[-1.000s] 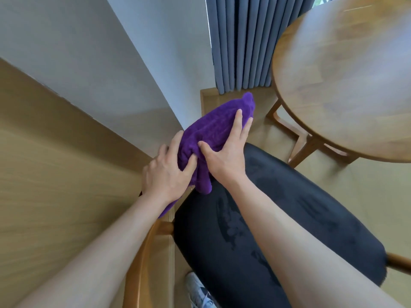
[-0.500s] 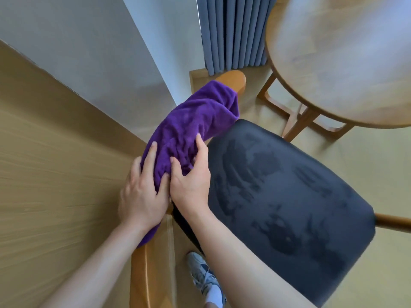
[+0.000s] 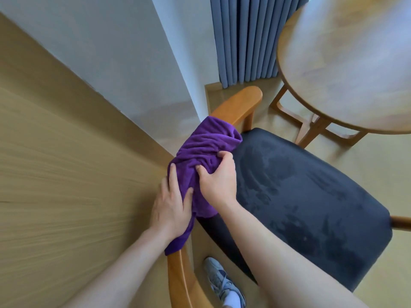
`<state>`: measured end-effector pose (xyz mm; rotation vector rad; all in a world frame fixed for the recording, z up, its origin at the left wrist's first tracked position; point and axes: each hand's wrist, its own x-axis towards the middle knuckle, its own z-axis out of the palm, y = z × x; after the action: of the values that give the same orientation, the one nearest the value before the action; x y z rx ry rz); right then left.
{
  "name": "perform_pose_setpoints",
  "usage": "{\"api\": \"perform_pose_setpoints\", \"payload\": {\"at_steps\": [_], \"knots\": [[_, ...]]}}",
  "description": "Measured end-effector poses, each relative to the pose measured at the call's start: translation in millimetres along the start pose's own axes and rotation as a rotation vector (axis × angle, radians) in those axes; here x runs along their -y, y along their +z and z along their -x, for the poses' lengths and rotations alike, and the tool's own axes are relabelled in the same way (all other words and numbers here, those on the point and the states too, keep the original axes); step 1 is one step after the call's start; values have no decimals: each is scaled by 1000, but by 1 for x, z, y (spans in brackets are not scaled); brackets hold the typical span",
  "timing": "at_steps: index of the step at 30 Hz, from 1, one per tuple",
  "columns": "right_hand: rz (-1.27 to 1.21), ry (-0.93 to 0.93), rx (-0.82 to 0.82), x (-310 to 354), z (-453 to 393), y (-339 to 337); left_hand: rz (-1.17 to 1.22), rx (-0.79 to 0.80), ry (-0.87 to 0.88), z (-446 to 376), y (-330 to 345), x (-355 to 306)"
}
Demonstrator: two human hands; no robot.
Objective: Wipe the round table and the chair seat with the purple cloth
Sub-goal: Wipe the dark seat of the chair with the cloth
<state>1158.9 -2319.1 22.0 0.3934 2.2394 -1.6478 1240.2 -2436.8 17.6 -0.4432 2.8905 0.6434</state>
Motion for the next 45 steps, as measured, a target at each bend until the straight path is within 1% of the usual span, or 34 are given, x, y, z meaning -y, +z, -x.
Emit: {"api": "perform_pose_setpoints", "payload": {"at_steps": [2, 5, 9, 11, 14, 17, 18, 21, 23, 24, 26, 28, 31, 35, 40, 42, 45], "knots": [[21, 16, -34, 15, -22, -11, -54, 14, 45, -18, -2, -3], [38, 12, -121, 29, -53, -23, -121, -28, 124, -56, 1, -18], [-27, 29, -246, 38, -93, -41, -266, -93, 210, -108, 10, -51], [-80, 4, -279, 39, -110, -52, -289, -106, 247, -128, 14, -66], [-119, -18, -242, 43, -131, -68, -278, -113, 300, -154, 17, -82], [-92, 50, -123, 53, -153, -82, -266, -94, 316, -178, 18, -101], [-94, 67, -109, 55, -159, -84, -254, -88, 312, -185, 18, -107], [-101, 86, -167, 57, -167, -84, -201, -95, 282, -196, 23, -118], [-146, 134, -217, 54, -168, -81, -163, -113, 265, -198, 25, -118], [-208, 190, -234, 54, -168, -80, -149, -114, 255, -198, 26, -117], [-352, 303, -215, 56, -163, -80, -141, -98, 243, -198, 24, -114], [-405, 347, -190, 55, -154, -78, -133, -75, 237, -196, 22, -111], [-318, 292, -227, 51, -136, -60, -117, -68, 211, -182, 17, -98], [-260, 178, -314, 42, -108, -31, -185, -99, 195, -151, 17, -85], [-180, 117, -348, 33, -82, -28, -188, -59, 166, -117, 15, -63], [-123, 72, -298, 27, -65, -26, -166, -50, 145, -101, 14, -55], [-55, 28, -141, 16, -39, -17, -115, -25, 103, -73, 10, -40]]}}
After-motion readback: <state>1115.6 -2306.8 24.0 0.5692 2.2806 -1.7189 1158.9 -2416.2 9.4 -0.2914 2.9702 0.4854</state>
